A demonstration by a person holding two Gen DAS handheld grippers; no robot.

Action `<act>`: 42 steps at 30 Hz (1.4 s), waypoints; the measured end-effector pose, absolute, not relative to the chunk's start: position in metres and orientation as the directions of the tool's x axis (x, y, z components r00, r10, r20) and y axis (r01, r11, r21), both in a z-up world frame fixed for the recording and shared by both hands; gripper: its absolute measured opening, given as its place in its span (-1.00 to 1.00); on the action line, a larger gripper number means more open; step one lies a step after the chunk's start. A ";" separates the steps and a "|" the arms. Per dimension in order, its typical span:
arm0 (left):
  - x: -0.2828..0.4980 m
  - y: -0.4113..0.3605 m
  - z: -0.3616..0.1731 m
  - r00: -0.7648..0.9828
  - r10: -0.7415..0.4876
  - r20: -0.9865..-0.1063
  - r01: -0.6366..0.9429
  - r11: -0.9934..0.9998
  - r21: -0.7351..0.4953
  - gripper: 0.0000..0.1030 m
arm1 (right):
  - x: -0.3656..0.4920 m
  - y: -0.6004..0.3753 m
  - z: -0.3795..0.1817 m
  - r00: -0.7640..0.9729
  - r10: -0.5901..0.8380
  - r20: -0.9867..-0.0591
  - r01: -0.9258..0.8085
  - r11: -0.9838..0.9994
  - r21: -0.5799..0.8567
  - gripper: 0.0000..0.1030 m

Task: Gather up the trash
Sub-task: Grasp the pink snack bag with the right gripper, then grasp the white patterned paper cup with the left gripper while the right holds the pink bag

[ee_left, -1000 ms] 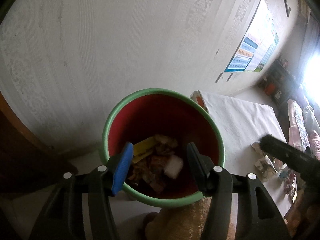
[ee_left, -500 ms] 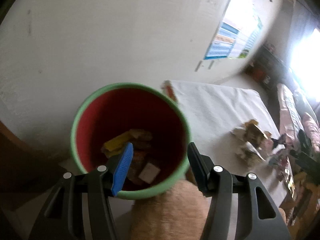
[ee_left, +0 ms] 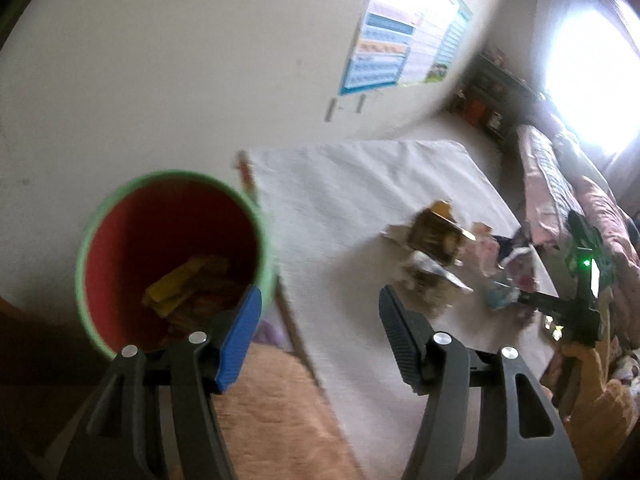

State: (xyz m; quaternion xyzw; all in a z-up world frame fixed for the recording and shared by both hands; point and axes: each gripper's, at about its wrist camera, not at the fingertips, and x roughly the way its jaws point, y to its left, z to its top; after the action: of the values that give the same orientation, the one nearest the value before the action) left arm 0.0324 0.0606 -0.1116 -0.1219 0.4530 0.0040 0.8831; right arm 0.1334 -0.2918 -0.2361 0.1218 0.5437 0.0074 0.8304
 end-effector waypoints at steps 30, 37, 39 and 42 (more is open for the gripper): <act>0.147 -0.064 -0.220 0.342 -0.163 -0.925 -0.119 0.969 -0.215 0.34 | 0.024 -0.213 -0.191 0.539 0.305 -0.785 -0.124 0.951 0.284 -0.31; 0.136 -0.061 -0.219 0.347 -0.144 -0.927 -0.141 0.969 -0.203 -0.01 | 0.030 -0.221 -0.198 0.531 0.318 -0.786 -0.105 0.944 0.312 -0.31; 0.129 -0.057 -0.217 0.357 -0.155 -0.921 -0.150 0.964 -0.221 -0.02 | 0.030 -0.222 -0.199 0.528 0.320 -0.786 -0.104 0.944 0.314 -0.31; 0.121 -0.057 -0.212 0.373 -0.142 -0.917 -0.105 0.975 -0.194 -0.04 | 0.032 -0.220 -0.203 0.514 0.323 -0.794 -0.107 0.943 0.315 -0.31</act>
State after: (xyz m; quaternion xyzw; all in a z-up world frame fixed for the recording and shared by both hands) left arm 0.1211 -0.0575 -0.2118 -0.1103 0.5598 -0.0114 0.8212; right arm 0.0324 -0.2203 -0.2027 0.1136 0.4768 0.1246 0.8627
